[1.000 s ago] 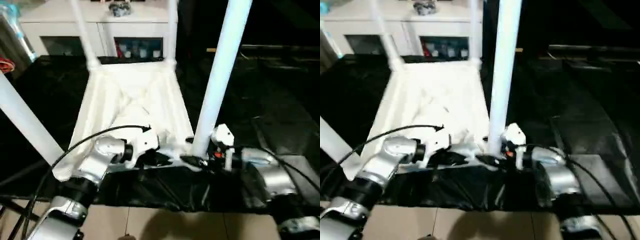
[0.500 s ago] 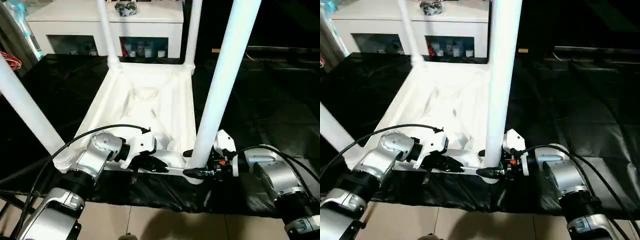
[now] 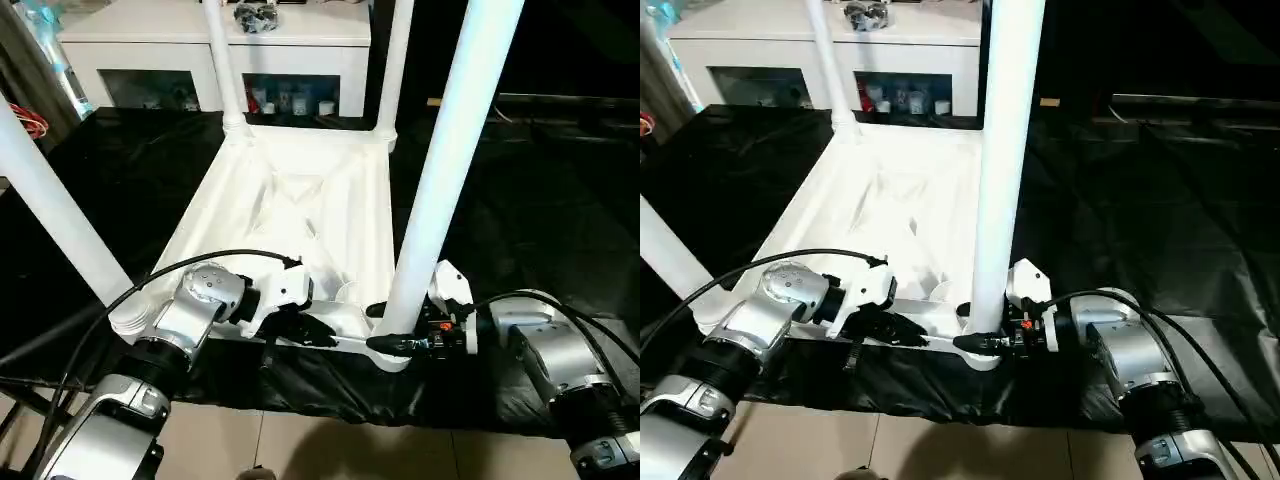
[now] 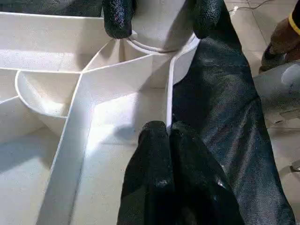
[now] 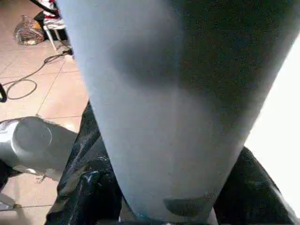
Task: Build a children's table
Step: Rotate leg to tighten
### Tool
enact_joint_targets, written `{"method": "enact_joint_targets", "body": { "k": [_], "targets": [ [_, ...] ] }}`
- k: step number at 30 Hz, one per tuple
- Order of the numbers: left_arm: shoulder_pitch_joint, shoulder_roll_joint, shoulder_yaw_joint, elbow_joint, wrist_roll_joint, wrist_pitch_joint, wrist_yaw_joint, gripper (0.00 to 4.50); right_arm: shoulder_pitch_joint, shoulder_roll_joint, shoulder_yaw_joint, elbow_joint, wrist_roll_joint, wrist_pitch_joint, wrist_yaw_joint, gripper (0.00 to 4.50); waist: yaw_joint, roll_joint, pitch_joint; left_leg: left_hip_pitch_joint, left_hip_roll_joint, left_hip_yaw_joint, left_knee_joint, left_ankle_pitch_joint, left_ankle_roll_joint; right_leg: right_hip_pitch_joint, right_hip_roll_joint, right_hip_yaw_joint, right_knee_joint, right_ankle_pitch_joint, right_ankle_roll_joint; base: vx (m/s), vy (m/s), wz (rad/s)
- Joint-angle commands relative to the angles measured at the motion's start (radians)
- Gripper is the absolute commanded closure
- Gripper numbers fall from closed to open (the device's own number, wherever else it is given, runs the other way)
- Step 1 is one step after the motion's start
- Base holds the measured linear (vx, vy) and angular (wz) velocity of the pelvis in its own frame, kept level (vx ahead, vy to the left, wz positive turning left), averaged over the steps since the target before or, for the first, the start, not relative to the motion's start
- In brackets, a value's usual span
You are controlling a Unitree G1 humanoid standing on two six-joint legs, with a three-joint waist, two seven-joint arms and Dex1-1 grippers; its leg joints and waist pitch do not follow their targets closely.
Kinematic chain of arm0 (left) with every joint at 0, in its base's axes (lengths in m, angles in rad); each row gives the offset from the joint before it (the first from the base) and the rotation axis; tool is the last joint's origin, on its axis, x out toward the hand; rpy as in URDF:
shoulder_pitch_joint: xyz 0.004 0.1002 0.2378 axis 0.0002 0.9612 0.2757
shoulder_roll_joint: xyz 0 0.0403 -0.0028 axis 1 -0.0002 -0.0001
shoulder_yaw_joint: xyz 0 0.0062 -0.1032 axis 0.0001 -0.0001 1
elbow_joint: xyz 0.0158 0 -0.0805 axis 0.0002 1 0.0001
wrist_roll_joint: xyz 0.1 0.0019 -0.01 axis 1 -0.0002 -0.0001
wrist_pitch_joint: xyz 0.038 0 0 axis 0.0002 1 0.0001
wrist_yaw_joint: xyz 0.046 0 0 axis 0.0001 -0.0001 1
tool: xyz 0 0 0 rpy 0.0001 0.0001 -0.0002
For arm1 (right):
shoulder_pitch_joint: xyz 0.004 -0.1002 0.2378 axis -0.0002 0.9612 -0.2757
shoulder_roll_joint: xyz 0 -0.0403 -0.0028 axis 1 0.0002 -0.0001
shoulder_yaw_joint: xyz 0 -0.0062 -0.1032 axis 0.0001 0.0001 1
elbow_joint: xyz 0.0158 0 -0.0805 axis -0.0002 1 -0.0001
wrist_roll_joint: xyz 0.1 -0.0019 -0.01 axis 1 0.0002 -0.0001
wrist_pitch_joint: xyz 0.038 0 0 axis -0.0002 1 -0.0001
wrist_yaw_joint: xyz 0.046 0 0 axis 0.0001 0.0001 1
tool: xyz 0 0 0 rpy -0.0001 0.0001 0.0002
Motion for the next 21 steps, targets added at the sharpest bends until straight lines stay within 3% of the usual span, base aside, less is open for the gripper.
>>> {"method": "enact_joint_targets", "body": {
  "k": [1, 4, 9, 12, 18, 21],
  "targets": [
    [-0.042, -0.03, 0.015, 0.011, 0.006, 0.009, 0.113, 4.5, 0.035, 0.055, 0.126, -0.031, -0.03, 0.011, 0.044, 2.49, -0.004, -0.02, -0.051, -0.003, 0.042, -0.005, -0.058, -0.193, 0.077, 0.049, -0.067, 0.05, -0.066, -0.312, -0.163, 0.0, 0.0, 0.0],
    [-0.041, -0.035, 0.025, 0.015, 0.014, 0.016, 0.157, 4.5, 0.041, 0.087, 0.097, -0.005, -0.042, -0.018, -0.042, 2.5, -0.004, -0.02, -0.049, -0.002, 0.041, -0.006, -0.061, -0.208, 0.069, 0.047, -0.068, 0.05, -0.071, -0.353, -0.149, 0.0, 0.0, 0.0],
    [-0.04, -0.063, 0.047, 0.006, 0.02, 0.046, 0.252, 4.5, 0.044, 0.151, 0.046, 0.053, -0.066, -0.048, -0.215, 2.55, -0.013, -0.021, -0.041, 0.005, 0.037, -0.01, -0.068, -0.283, 0.036, 0.039, -0.072, 0.048, -0.091, -0.526, -0.094, 0.0, 0.0, 0.0],
    [-0.03, -0.095, 0.053, -0.014, 0.023, 0.071, 0.306, 4.5, 0.034, 0.205, 0.012, 0.112, -0.081, -0.067, -0.349, 2.57, -0.039, -0.02, -0.036, 0.007, 0.033, -0.018, -0.073, -0.343, 0.011, 0.036, -0.072, 0.038, -0.106, -0.605, -0.066, 0.0, 0.0, 0.0],
    [-0.015, -0.162, 0.059, -0.03, 0.04, 0.104, 0.426, 4.5, -0.013, 0.313, -0.055, 0.22, -0.091, -0.037, -0.584, 2.57, -0.072, -0.02, -0.034, 0.01, 0.029, -0.022, -0.073, -0.395, 0.012, 0.033, -0.07, 0.033, -0.114, -0.608, -0.069, 0.0, 0.0, 0.0],
    [-0.015, -0.206, 0.061, -0.034, 0.059, 0.124, 0.522, 4.5, -0.062, 0.385, -0.12, 0.314, -0.082, -0.012, -0.758, 2.57, -0.083, -0.019, -0.034, 0.005, 0.028, -0.023, -0.074, -0.392, 0.013, 0.034, -0.07, 0.033, -0.113, -0.6, -0.075, 0.0, 0.0, 0.0]
  ]
}}
